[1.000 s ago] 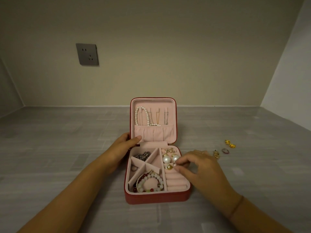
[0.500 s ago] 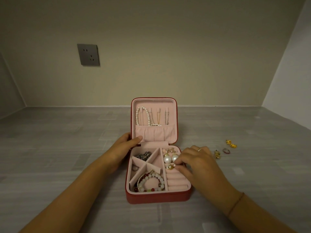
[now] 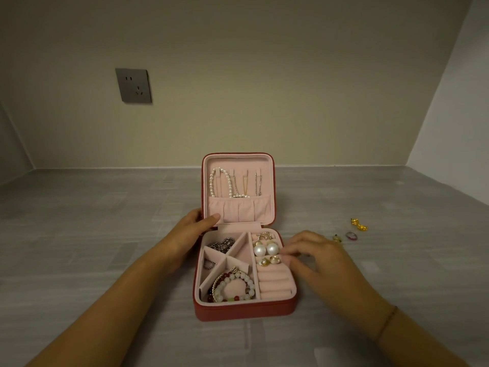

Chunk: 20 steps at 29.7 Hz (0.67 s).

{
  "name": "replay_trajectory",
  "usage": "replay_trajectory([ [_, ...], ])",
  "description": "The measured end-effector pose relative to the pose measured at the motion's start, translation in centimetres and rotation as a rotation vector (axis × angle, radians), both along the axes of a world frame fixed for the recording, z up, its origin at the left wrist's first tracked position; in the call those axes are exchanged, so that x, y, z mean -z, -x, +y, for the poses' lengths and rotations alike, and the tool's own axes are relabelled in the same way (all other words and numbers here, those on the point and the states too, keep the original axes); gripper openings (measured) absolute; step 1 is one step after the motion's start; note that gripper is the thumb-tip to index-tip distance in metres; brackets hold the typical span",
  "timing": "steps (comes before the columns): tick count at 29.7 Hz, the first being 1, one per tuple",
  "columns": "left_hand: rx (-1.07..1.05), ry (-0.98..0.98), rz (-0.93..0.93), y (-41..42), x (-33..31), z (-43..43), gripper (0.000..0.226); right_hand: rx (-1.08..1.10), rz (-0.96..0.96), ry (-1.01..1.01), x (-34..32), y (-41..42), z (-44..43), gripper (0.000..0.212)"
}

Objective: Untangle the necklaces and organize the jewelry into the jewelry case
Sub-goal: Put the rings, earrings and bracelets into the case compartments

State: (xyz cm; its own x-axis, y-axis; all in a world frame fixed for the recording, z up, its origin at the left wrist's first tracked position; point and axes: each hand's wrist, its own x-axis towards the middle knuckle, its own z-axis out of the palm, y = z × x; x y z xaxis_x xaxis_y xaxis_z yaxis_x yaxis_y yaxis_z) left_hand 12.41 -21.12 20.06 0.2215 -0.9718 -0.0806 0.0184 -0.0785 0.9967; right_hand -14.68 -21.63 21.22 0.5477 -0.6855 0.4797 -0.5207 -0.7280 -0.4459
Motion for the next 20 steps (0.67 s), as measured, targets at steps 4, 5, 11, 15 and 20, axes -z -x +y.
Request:
replay_trajectory([
  [4, 0.003, 0.002, 0.0, -0.1, 0.0, -0.2, 0.042, 0.247, -0.014, 0.026, -1.0, 4.4, -4.1, 0.017],
  [5, 0.003, 0.004, -0.001, -0.2, 0.1, -0.2, 0.045, 0.297, 0.04, -0.011, -0.9, 5.5, -4.9, 0.021],
  [11, 0.011, 0.02, -0.001, -0.1, 0.1, -0.2, 0.06, 0.329, 0.171, -0.117, 0.9, 6.8, -6.2, 0.015],
  [15, 0.017, 0.016, -0.003, -0.1, 0.1, -0.2, 0.052, 0.328, 0.133, -0.106, 1.0, 6.7, -6.4, 0.019],
  [20, 0.0, 0.016, 0.002, 0.0, 0.0, -0.3, 0.042, 0.324, 0.01, -0.121, 1.5, 6.8, -6.6, 0.016],
])
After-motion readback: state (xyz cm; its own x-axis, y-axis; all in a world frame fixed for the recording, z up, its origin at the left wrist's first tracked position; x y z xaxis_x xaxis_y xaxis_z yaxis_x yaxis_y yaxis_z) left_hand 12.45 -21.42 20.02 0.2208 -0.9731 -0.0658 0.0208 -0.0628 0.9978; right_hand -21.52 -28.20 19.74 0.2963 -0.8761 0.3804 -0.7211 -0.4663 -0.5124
